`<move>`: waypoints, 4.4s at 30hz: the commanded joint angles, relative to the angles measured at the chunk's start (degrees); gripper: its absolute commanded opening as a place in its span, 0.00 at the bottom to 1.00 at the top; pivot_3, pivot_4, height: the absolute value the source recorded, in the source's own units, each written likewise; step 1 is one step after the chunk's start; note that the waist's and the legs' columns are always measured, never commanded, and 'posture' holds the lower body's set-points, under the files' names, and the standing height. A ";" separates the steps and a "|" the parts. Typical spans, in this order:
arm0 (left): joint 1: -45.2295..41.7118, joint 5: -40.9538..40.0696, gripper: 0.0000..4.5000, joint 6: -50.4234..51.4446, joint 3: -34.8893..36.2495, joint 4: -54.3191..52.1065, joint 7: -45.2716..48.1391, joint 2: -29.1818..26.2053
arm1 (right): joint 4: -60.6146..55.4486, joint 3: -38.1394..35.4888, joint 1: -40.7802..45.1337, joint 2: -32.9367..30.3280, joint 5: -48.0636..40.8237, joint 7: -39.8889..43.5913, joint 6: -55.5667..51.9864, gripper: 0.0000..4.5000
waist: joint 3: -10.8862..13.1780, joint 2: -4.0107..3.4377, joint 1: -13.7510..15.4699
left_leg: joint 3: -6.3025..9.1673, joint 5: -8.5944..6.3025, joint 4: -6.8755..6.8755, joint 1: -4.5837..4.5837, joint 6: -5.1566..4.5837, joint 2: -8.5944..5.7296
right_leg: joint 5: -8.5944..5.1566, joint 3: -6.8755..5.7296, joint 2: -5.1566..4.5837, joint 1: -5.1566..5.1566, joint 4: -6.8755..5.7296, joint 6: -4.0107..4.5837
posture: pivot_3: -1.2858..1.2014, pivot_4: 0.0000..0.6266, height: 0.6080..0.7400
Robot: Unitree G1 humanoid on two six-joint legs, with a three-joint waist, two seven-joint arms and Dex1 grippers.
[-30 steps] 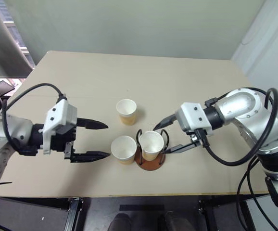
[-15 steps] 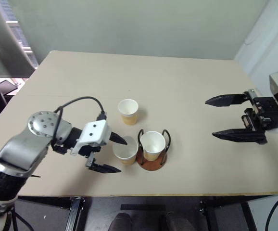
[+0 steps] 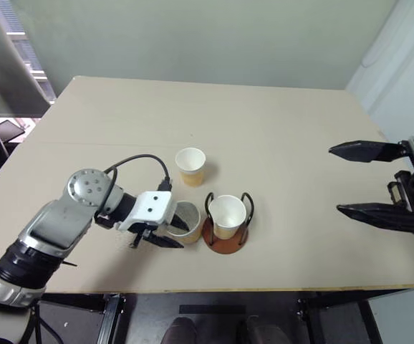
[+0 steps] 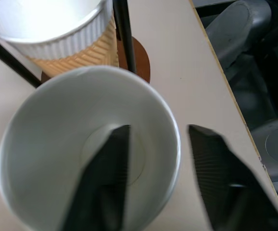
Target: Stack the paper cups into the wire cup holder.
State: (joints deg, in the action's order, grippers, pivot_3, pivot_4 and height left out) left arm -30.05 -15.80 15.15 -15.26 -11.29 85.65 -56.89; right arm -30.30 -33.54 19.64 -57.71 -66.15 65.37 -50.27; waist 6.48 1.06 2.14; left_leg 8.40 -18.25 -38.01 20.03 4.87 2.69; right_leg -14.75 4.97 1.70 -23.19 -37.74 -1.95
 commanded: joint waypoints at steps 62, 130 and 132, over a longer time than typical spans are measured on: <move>-30.18 -9.21 0.01 -10.30 -13.41 12.49 6.85 12.56 | -6.09 -5.37 -7.59 -3.59 -7.21 -10.04 6.84 1.00 | -0.01 -0.02 0.97 | -0.22 -0.29 -0.37 0.19 -0.53 -0.23 | 0.30 0.24 -0.18 0.31 0.81 -0.80 | 0.52 0.24 1.00; -38.32 -9.33 0.01 -9.40 1.16 30.72 6.85 12.56 | -0.82 -7.34 -14.79 -6.94 6.04 -1.95 10.14 1.00 | -0.05 -0.11 1.48 | -0.42 -0.37 -1.07 1.04 -1.15 -0.99 | 0.38 0.11 -0.91 -0.06 0.87 -1.74 | 0.52 0.24 1.00; -37.79 -14.35 0.01 -8.00 -1.45 24.93 6.85 10.73 | -0.41 -6.65 -14.27 -6.74 6.79 -1.91 10.86 1.00 | -0.05 -0.13 1.51 | -0.45 -0.38 -1.07 0.97 -1.21 -0.94 | 0.40 0.14 -1.04 -0.05 0.92 -1.78 | 0.52 0.24 1.00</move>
State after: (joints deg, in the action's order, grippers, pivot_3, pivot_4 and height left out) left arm -67.54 -25.39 5.65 -15.10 18.70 90.46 -45.53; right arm -30.39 -38.23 4.70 -63.89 -60.06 62.89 -41.00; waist 6.43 0.94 3.65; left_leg 7.96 -18.62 -39.10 20.98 3.61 1.75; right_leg -14.37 5.12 0.60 -23.25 -36.84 -3.75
